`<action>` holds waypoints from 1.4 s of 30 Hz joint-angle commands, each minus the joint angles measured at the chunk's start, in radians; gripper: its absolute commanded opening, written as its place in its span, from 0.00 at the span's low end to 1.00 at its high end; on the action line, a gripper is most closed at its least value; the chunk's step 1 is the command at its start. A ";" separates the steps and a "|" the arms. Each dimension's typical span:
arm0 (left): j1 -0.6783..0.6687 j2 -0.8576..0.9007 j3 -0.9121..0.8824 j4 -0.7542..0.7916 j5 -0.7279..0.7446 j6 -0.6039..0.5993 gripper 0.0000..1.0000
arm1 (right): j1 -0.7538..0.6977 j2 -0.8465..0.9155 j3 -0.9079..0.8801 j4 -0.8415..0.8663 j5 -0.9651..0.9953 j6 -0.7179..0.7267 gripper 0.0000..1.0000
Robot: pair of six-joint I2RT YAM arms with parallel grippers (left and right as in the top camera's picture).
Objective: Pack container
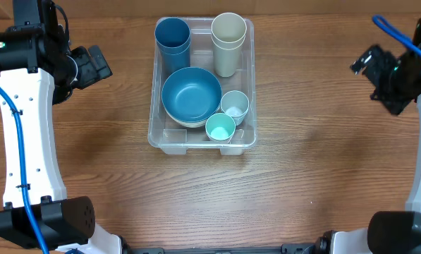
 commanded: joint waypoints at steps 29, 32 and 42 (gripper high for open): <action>0.000 -0.010 0.017 0.001 -0.014 0.019 1.00 | 0.137 -0.961 -0.760 0.603 0.015 -0.471 1.00; 0.000 -0.010 0.017 0.001 -0.014 0.019 1.00 | 0.137 -1.084 -0.856 0.603 0.015 -0.471 1.00; 0.000 -0.010 0.017 0.001 -0.014 0.019 1.00 | 0.137 -1.274 -1.122 0.690 -0.005 -0.470 1.00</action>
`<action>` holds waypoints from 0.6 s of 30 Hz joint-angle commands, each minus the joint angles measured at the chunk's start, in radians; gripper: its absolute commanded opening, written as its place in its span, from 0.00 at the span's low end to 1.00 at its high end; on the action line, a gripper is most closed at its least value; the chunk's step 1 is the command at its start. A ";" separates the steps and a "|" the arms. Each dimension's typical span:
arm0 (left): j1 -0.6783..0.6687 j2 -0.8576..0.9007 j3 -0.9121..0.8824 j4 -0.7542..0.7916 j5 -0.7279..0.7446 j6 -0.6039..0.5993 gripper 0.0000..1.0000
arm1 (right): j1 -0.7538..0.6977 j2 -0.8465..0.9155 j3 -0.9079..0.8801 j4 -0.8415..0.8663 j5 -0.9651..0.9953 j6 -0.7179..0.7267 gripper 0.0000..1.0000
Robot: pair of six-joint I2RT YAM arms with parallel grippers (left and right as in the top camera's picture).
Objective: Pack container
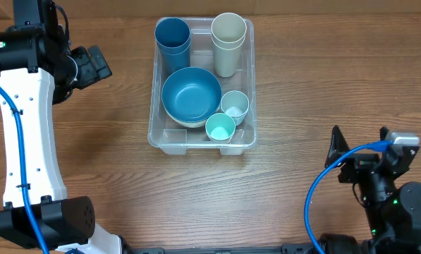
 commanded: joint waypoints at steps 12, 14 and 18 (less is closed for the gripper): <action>0.000 -0.010 0.017 0.001 -0.007 0.019 1.00 | -0.001 -0.273 -0.327 0.089 -0.043 -0.004 1.00; 0.000 -0.010 0.017 0.002 -0.007 0.019 1.00 | -0.001 -0.311 -0.359 0.089 -0.043 -0.003 1.00; 0.000 -0.010 0.017 0.002 -0.006 0.019 1.00 | -0.001 -0.377 -0.437 0.085 -0.045 -0.003 1.00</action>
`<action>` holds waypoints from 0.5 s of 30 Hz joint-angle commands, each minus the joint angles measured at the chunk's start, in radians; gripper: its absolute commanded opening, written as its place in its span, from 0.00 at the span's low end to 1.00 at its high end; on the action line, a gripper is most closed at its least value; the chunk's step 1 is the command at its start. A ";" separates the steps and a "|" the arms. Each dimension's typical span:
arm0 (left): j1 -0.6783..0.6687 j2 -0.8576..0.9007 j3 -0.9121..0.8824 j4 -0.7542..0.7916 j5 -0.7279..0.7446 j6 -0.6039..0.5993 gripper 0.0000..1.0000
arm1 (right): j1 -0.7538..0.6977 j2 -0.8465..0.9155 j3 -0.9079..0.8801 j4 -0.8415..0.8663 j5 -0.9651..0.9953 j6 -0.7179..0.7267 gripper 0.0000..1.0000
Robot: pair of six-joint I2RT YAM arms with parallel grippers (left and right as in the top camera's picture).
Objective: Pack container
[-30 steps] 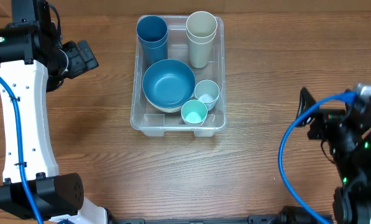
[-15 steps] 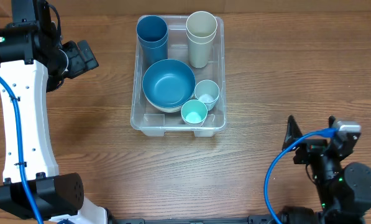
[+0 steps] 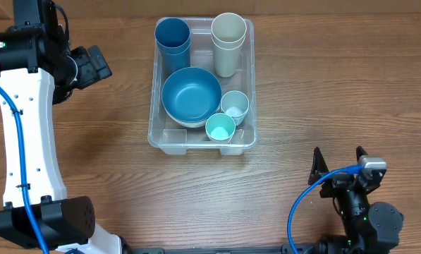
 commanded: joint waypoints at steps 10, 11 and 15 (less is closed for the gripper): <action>0.000 -0.010 0.017 0.001 -0.006 0.019 1.00 | -0.001 -0.037 -0.176 0.007 -0.085 -0.003 1.00; 0.000 -0.010 0.017 0.001 -0.007 0.019 1.00 | -0.001 -0.037 -0.176 0.012 -0.086 0.000 1.00; 0.000 -0.010 0.017 0.001 -0.007 0.019 1.00 | -0.001 -0.037 -0.176 0.012 -0.088 0.000 1.00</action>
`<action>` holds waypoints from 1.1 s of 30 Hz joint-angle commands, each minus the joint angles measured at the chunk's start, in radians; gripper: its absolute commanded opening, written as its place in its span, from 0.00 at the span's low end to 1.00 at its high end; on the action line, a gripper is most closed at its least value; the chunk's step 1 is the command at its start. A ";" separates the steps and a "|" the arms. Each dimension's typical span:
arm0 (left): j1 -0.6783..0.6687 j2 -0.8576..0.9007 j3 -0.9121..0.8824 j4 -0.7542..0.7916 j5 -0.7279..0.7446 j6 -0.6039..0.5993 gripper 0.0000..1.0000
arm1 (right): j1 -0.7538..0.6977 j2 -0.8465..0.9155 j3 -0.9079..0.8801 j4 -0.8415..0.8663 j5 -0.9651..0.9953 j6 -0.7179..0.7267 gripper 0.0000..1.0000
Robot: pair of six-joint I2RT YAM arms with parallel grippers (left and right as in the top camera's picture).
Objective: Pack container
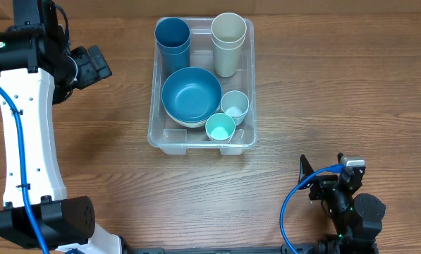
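Note:
A clear plastic container [154, 127] stands at the upper middle of the table. It holds stacked dark blue cups [172, 37], stacked cream cups [228, 39], a blue bowl [191, 95], a small white cup [234, 106] and a small teal cup [220, 128]. My left gripper [99, 65] hangs left of the container, well apart from it, with nothing seen in it. My right gripper [323, 166] is folded low at the table's front right, its two fingers spread and empty.
Bare wooden tabletop [302, 85] surrounds the container. The left arm's white links [23, 127] run down the left side. The right arm's blue cable [295, 204] loops near the front edge.
The right arm has drawn a little further left and toward the front edge. The left arm and the container's contents are unchanged.
The right gripper first hung at the far right, level with the container. Later it was down at the front right, then closer to the front edge, and now it is folded by its base. Container and left arm stayed put.

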 commanded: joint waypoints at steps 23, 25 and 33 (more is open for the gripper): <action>0.000 -0.010 0.017 0.000 -0.060 0.027 1.00 | -0.001 -0.011 -0.009 0.006 -0.019 -0.001 1.00; 0.000 -0.016 0.017 0.002 -0.102 0.028 1.00 | -0.001 -0.011 -0.009 0.007 -0.019 -0.001 1.00; -0.082 -0.320 -0.245 0.421 0.014 0.433 1.00 | -0.001 -0.011 -0.009 0.006 -0.019 -0.001 1.00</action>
